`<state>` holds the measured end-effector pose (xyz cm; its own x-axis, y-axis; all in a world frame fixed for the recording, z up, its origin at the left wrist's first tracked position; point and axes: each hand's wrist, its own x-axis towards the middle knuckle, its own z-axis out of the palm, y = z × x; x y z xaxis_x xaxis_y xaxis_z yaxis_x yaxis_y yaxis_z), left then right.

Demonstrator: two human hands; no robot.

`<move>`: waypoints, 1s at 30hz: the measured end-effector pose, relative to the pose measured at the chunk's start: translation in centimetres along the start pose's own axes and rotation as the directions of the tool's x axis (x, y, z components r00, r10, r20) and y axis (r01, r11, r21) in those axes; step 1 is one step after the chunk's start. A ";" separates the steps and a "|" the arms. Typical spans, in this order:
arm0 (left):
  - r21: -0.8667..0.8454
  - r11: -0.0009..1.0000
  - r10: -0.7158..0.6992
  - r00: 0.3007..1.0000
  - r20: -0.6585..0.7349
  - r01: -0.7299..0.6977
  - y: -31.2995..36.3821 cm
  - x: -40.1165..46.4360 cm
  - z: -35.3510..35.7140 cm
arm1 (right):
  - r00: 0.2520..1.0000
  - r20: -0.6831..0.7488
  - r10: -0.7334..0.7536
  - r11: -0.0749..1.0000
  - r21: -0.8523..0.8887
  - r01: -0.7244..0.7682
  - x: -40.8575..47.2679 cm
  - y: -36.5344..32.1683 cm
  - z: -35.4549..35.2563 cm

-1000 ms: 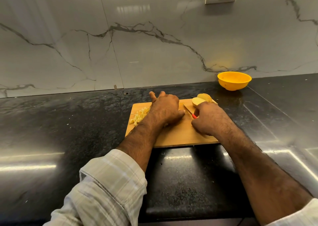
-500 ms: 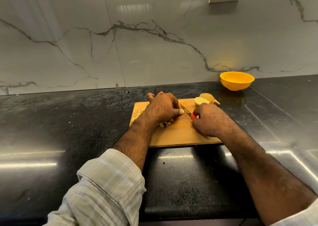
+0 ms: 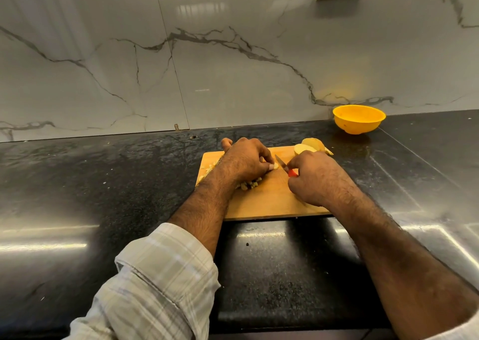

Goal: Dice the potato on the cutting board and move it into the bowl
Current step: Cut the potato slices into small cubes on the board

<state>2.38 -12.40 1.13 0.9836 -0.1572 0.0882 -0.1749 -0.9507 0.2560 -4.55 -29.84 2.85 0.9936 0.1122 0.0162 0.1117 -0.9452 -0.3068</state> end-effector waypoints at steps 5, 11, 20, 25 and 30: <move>0.060 0.998 0.015 1.000 -0.004 -0.015 0.3 -0.1 0.0 | 1.000 0.021 0.015 1.000 -0.018 -0.014 0.2 -0.2 0.4; 0.103 0.995 0.014 1.000 0.001 -0.014 0.8 -0.2 -0.2 | 1.000 0.017 0.026 1.000 -0.012 -0.026 0.0 -0.6 0.2; 0.036 0.999 0.030 1.000 0.004 -0.030 0.3 -0.1 0.1 | 0.998 0.069 -0.015 0.994 -0.104 0.023 -0.5 -1.9 0.1; 0.013 0.996 0.086 0.993 -0.086 -0.085 -0.4 -0.7 0.1 | 1.000 -0.012 0.001 1.000 0.019 0.000 -0.1 -0.9 0.5; -0.002 0.997 0.078 0.996 -0.048 -0.078 -0.5 -0.6 -0.2 | 1.000 -0.021 0.013 0.998 0.057 -0.012 -0.5 -0.7 0.3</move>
<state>1.83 -11.76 1.12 0.9637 -0.2179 0.1541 -0.2515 -0.9349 0.2503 -5.12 -29.13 2.80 0.9951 0.0936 0.0322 0.0989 -0.9274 -0.3607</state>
